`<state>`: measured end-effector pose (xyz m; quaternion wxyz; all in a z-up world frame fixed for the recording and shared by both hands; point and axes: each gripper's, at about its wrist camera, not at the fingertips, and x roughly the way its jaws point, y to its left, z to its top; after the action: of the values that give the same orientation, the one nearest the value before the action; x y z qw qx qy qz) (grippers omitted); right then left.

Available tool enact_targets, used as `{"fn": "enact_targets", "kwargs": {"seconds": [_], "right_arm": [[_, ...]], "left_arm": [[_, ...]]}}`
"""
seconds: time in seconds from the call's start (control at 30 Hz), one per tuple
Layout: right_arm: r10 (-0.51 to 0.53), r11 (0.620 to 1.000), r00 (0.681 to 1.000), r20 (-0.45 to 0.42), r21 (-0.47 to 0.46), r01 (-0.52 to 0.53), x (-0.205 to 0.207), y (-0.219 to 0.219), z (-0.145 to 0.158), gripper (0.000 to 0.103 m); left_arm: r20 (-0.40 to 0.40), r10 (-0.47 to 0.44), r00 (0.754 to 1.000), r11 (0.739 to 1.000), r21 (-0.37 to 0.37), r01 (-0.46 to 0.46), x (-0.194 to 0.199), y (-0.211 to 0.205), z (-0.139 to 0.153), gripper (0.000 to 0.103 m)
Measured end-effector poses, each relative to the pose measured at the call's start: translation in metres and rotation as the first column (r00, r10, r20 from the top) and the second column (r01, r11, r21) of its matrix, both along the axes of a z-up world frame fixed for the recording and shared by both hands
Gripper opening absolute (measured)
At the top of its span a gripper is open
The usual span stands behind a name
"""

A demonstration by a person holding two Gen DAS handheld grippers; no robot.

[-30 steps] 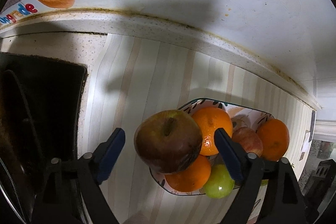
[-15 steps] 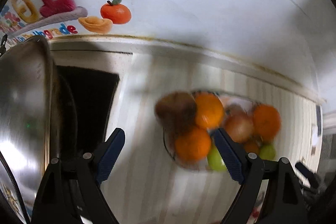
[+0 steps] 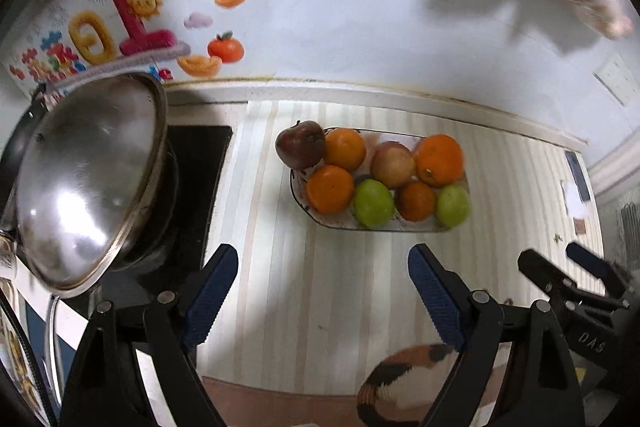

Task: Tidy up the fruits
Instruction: 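Move both open grippers back toward the cat mat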

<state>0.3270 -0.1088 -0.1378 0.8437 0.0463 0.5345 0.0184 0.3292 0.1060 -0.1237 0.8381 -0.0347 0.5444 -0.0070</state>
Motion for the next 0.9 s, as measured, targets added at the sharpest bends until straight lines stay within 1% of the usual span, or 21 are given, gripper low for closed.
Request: {"fn": "enact_targets", "kwargs": {"seconds": [0.13, 0.37, 0.63, 0.77, 0.83, 0.9], "right_arm": [[0.009, 1.000, 0.999, 0.039, 0.004, -0.009, -0.030, 0.000, 0.028, 0.097], [0.020, 0.999, 0.991, 0.134, -0.033, -0.016, -0.074, -0.003, 0.080, 0.097], [0.033, 0.999, 0.974, 0.226, -0.041, -0.025, -0.113, -0.004, 0.132, 0.097], [0.030, 0.999, 0.967, 0.252, -0.035, -0.022, -0.123, -0.006, 0.149, 0.097], [0.030, 0.999, 0.966, 0.258, -0.041, -0.020, -0.124, -0.006, 0.151, 0.098], [0.027, 0.999, 0.967, 0.255, -0.027, -0.021, -0.124, -0.007, 0.151, 0.098]], "left_arm": [[0.048, -0.016, 0.999, 1.000, 0.012, 0.016, -0.026, -0.004, 0.022, 0.087], [0.137, -0.023, 0.990, 1.000, 0.015, 0.021, -0.064, -0.009, 0.068, 0.087], [0.198, -0.022, 0.980, 1.000, 0.015, 0.019, -0.090, -0.013, 0.097, 0.087], [0.215, -0.009, 0.977, 1.000, 0.002, 0.008, -0.096, -0.010, 0.106, 0.087], [0.220, -0.003, 0.975, 1.000, -0.005, 0.004, -0.098, -0.009, 0.109, 0.087], [0.222, -0.002, 0.975, 1.000, -0.012, 0.005, -0.099, -0.009, 0.110, 0.087]]}}
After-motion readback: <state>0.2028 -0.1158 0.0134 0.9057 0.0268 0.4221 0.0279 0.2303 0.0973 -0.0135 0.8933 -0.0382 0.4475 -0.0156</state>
